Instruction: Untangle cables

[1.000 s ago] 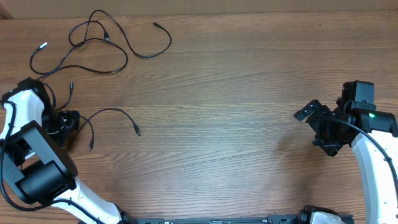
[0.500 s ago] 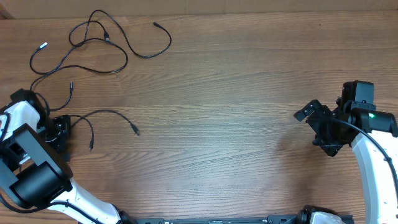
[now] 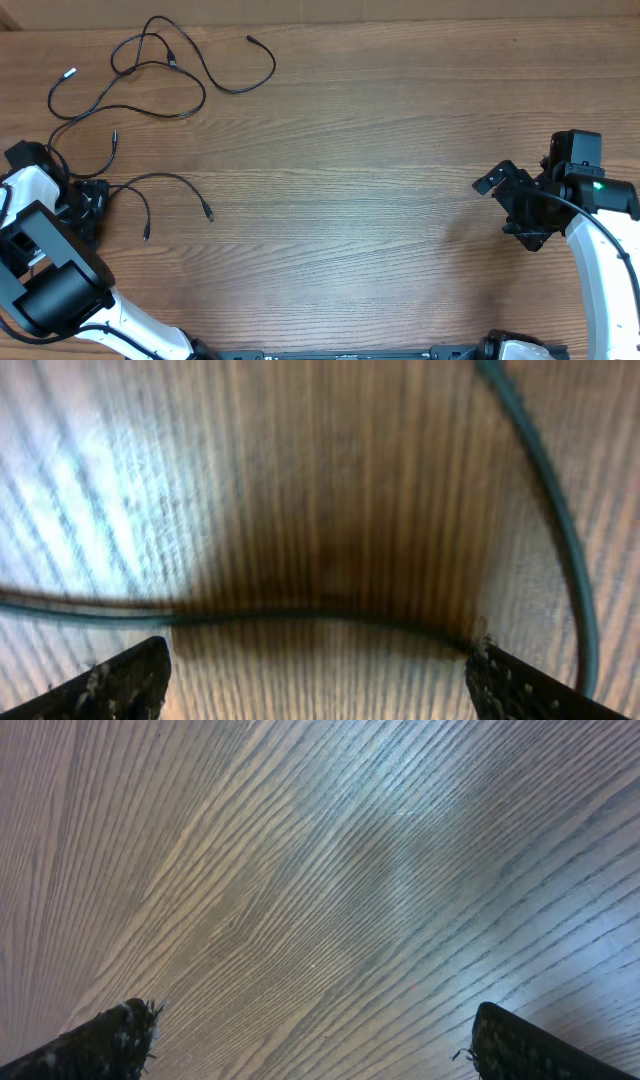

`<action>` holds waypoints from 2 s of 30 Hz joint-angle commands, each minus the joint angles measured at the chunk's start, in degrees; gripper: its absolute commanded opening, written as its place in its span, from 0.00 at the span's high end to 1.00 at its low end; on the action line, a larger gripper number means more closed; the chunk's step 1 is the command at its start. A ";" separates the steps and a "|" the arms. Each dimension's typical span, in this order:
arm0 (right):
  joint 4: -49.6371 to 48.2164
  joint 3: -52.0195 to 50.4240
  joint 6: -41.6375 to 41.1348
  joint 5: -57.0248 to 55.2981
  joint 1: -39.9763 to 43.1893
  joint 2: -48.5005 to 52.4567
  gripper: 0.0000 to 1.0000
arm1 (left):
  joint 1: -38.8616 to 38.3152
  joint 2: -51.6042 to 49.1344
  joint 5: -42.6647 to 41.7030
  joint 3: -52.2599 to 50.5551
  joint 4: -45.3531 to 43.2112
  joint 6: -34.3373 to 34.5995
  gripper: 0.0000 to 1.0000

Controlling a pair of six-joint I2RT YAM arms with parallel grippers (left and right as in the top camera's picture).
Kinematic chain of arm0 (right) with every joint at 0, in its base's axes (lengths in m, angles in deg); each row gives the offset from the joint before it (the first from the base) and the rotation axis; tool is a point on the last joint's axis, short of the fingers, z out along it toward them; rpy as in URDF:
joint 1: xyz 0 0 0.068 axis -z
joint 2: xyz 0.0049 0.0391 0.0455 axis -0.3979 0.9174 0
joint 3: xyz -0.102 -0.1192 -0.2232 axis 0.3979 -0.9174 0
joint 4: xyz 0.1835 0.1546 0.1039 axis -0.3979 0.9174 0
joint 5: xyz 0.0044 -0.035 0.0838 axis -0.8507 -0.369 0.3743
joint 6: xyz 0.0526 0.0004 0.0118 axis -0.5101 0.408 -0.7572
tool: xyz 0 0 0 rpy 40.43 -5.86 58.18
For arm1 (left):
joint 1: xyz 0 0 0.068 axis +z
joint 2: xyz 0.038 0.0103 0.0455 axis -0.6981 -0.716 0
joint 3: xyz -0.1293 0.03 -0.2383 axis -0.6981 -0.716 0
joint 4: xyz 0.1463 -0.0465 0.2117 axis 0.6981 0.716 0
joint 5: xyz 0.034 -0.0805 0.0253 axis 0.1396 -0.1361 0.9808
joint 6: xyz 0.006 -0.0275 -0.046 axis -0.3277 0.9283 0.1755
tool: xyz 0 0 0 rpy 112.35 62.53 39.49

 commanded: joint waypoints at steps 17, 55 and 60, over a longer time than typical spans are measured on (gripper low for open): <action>-0.28 1.31 0.26 -0.42 0.17 -0.33 0.00 | 0.17 -0.33 1.75 13.16 13.16 -18.27 0.00; -0.28 1.31 0.26 -0.42 0.17 -0.33 0.00 | 0.09 -0.33 4.50 -2.51 -5.79 -30.73 0.73; -0.28 1.31 0.28 -0.42 0.17 -0.33 0.00 | 0.09 -0.31 5.95 -1.42 -5.92 -35.21 0.82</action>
